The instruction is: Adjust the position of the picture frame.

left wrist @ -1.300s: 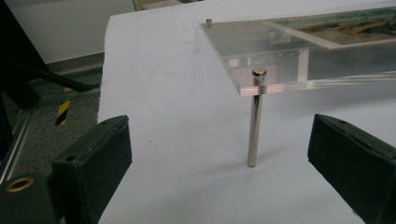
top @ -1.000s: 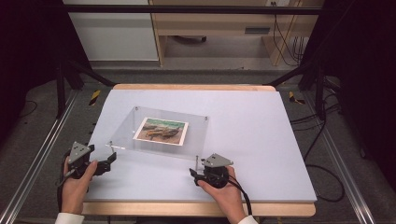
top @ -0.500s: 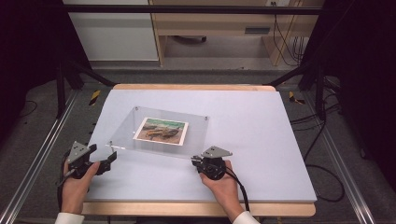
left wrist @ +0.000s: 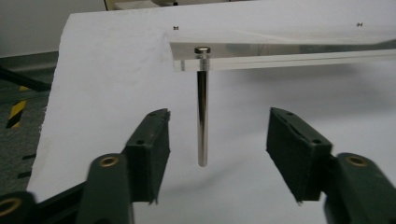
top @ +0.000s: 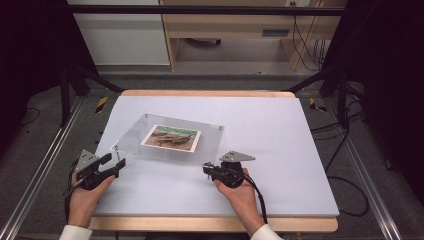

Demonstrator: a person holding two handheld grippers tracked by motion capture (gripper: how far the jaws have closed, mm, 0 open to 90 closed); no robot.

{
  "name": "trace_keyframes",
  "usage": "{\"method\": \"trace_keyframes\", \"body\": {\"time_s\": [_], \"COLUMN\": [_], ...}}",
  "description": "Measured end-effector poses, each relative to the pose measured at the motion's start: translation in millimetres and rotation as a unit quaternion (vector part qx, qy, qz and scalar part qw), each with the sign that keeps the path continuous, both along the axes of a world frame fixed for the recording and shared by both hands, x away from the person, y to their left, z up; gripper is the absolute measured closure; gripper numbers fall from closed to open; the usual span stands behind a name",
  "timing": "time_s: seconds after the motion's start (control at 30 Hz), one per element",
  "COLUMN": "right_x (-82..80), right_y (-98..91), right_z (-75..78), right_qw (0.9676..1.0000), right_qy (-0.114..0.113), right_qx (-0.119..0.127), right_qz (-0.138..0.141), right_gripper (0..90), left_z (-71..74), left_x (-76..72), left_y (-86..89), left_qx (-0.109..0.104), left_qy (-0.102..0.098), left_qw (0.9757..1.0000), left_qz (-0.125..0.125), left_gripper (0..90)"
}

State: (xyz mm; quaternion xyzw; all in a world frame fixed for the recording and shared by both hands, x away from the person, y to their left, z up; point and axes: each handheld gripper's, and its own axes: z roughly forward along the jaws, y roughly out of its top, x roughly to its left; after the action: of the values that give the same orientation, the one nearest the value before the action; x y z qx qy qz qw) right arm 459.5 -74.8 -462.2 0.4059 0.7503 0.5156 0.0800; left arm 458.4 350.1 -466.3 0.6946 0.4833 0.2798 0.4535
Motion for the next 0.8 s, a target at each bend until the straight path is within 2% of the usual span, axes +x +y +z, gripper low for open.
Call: {"method": "trace_keyframes", "body": {"time_s": [0.07, 0.13, 0.17, 0.27, 0.37, 0.53, 0.6, 0.63, 0.67, 0.8], "right_x": [1.2, 1.9, 1.9, 1.7, 1.7, 0.9, 0.9, 0.7, 0.3, -2.2], "right_y": [-1.2, -1.4, -1.4, -1.1, -1.0, -0.9, -0.9, -0.6, -0.2, 2.3], "right_z": [1.4, 1.4, 1.2, 0.8, 0.4, -0.6, -0.3, -0.4, -0.6, -1.1], "right_qw": [1.0000, 1.0000, 1.0000, 1.0000, 1.0000, 1.0000, 1.0000, 1.0000, 1.0000, 0.9997], "right_qy": [0.004, 0.003, 0.004, 0.004, 0.003, -0.001, -0.004, -0.006, -0.005, -0.019], "right_qx": [0.005, 0.005, 0.002, -0.002, -0.005, -0.007, -0.004, -0.005, -0.004, -0.011], "right_qz": [-0.001, 0.001, 0.002, 0.000, -0.001, -0.002, -0.005, -0.005, -0.007, -0.014], "right_gripper": [85.0, 85.0, 85.0, 84.9, 84.9, 84.9, 84.8, 84.8, 84.6, 81.4], "left_z": [1.2, 1.1, 0.7, -0.2, -0.6, -0.4, 0.8, 0.6, 0.6, 2.0], "left_x": [5.5, 10.6, 13.1, 18.4, 19.6, 22.1, 23.5, 25.2, 26.2, 27.5], "left_y": [1.6, 1.4, 1.1, -1.6, -2.0, -4.5, -2.0, 0.3, 1.2, 0.8], "left_qx": [-0.017, -0.028, -0.035, -0.036, -0.039, -0.043, -0.049, -0.062, -0.064, -0.060], "left_qy": [-0.007, -0.009, -0.007, -0.011, -0.015, -0.024, -0.025, -0.021, -0.019, -0.012], "left_qw": [0.9998, 0.9996, 0.9993, 0.9992, 0.9991, 0.9988, 0.9985, 0.9978, 0.9978, 0.9981], "left_qz": [0.003, 0.000, -0.002, -0.011, -0.011, 0.003, 0.007, 0.004, 0.002, 0.005], "left_gripper": [49.0, 53.0, 57.8, 64.0, 69.5, 75.0, 82.9, 83.0, 83.1, 83.5]}}
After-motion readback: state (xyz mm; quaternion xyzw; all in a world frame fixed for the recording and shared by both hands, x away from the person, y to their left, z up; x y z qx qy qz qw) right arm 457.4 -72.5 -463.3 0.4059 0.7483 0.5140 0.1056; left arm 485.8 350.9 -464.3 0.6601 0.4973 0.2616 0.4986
